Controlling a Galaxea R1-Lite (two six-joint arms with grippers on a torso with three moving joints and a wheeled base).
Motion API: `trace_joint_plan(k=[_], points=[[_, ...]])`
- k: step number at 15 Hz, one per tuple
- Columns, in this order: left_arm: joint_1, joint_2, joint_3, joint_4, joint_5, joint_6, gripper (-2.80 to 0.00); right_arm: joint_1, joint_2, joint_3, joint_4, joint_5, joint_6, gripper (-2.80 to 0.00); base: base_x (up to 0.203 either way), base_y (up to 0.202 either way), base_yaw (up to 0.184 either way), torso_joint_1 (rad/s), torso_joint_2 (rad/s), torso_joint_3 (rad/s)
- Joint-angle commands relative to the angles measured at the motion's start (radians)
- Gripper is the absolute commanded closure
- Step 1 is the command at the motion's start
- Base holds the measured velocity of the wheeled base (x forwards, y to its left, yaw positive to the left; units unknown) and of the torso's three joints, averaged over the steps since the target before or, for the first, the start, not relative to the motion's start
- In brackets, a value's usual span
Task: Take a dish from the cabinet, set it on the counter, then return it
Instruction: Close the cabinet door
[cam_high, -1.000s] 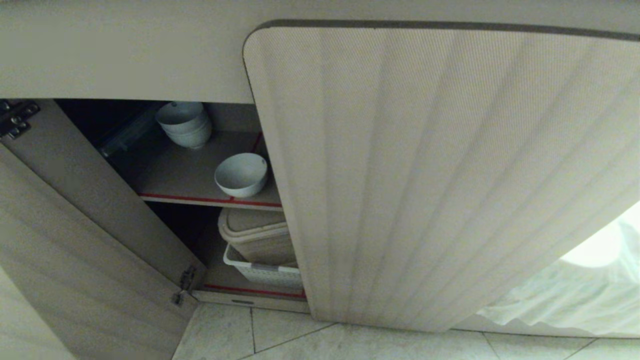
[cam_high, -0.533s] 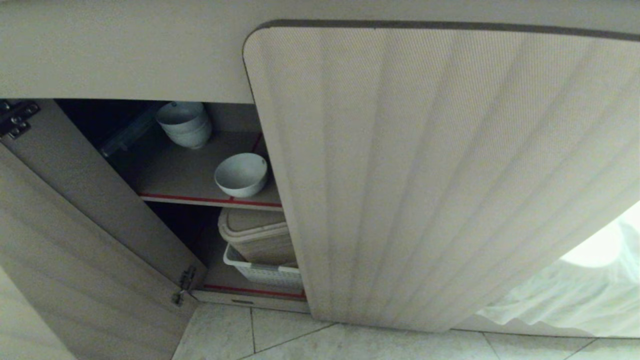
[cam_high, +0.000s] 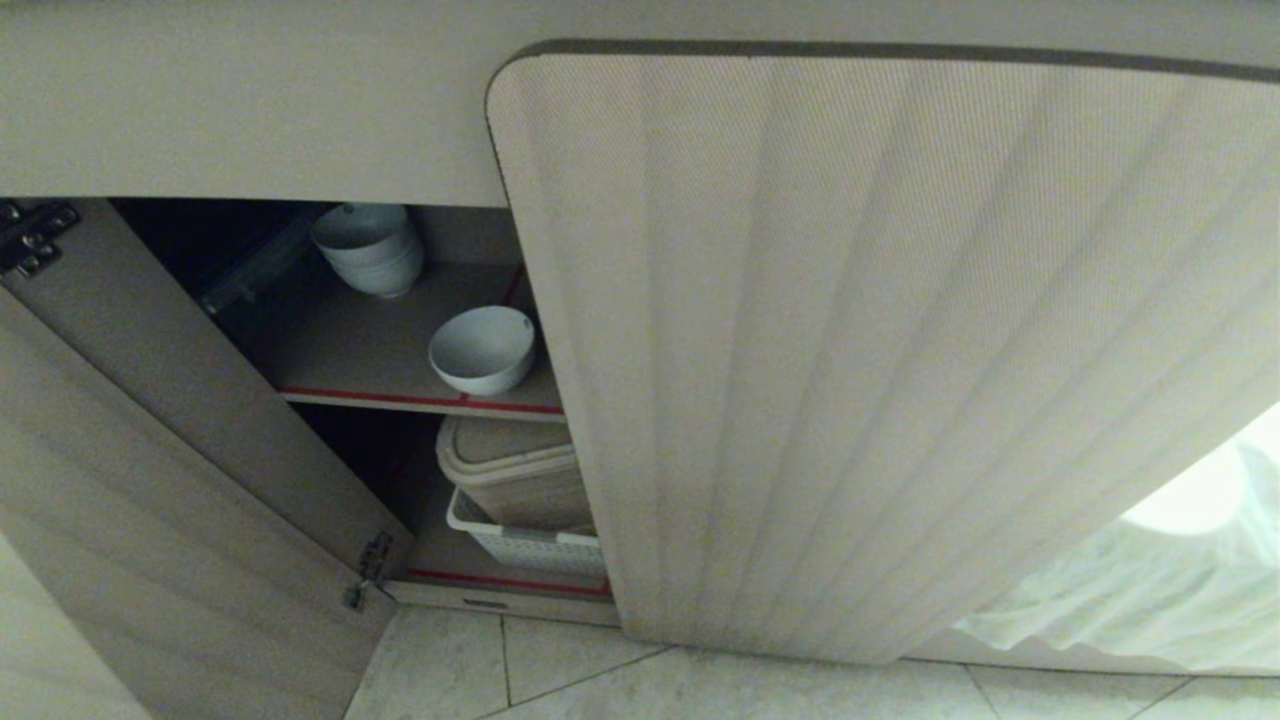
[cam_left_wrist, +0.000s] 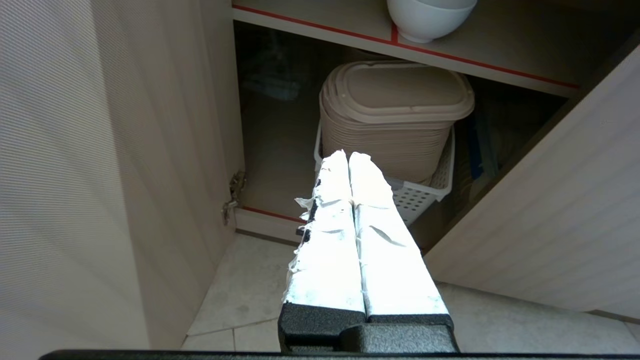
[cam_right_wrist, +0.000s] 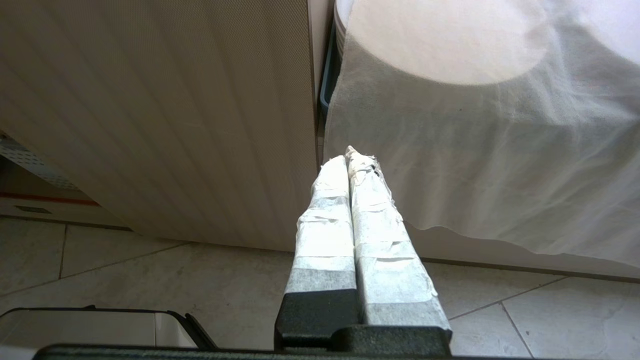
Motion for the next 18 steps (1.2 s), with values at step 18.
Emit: trace_joint_plan(k=[18], points=[[0.0, -0.001, 0.0, 0.042, -0.076, 0.317, 0.0, 0.0, 0.0, 0.0, 0.0, 0.0, 0.0, 0.0, 0.0, 0.0, 0.0, 0.0, 0.0, 0.0]])
